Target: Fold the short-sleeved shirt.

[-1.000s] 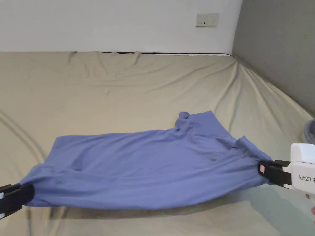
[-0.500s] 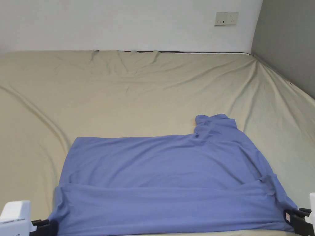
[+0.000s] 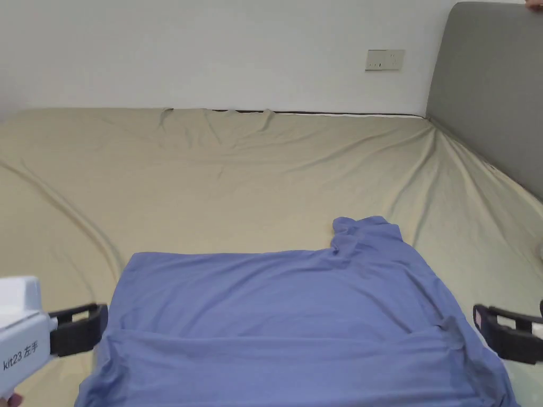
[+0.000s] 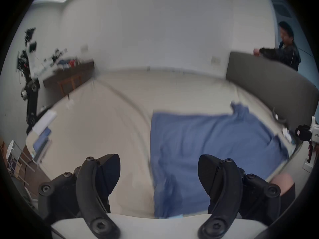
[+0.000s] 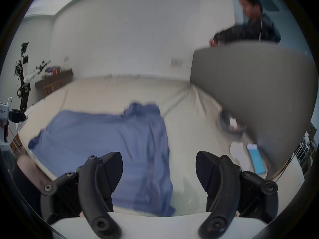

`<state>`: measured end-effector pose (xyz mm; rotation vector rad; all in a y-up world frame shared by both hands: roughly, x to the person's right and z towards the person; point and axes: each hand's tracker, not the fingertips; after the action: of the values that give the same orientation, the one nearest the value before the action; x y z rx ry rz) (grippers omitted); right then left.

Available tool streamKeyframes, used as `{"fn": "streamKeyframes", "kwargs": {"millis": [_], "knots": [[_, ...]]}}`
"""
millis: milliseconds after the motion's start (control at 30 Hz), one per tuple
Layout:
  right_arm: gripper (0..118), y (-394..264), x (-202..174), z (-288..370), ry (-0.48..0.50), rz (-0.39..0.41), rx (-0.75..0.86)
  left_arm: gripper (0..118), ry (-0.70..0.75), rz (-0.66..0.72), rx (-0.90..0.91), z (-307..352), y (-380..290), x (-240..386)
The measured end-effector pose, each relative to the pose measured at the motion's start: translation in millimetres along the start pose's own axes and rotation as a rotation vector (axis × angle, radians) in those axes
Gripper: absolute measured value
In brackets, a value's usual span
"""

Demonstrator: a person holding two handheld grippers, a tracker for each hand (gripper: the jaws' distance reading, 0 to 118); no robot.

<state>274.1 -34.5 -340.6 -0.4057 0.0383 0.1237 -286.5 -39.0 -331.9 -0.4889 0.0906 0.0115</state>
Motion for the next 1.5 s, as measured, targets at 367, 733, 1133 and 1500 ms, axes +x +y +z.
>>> {"fn": "streamKeyframes", "kwargs": {"millis": [367, 733, 1133, 1500], "knots": [[0, 19, -69, -3, -0.015, -0.024, 0.277, 0, -0.031, -0.008, 0.296, 16, -4, 52], [0, 2, -70, -15, 0.094, -0.033, 0.135, 0, -0.104, -0.024, 0.055, -52, 0, 38], [0, 8, -85, -30, 0.182, -0.058, 0.057, 89, -0.015, 0.069, -0.329, -315, 69, -9], [0, 7, -87, -35, 0.157, -0.073, 0.004, 1, -0.073, 0.032, -0.405, -353, 39, 12]]}}
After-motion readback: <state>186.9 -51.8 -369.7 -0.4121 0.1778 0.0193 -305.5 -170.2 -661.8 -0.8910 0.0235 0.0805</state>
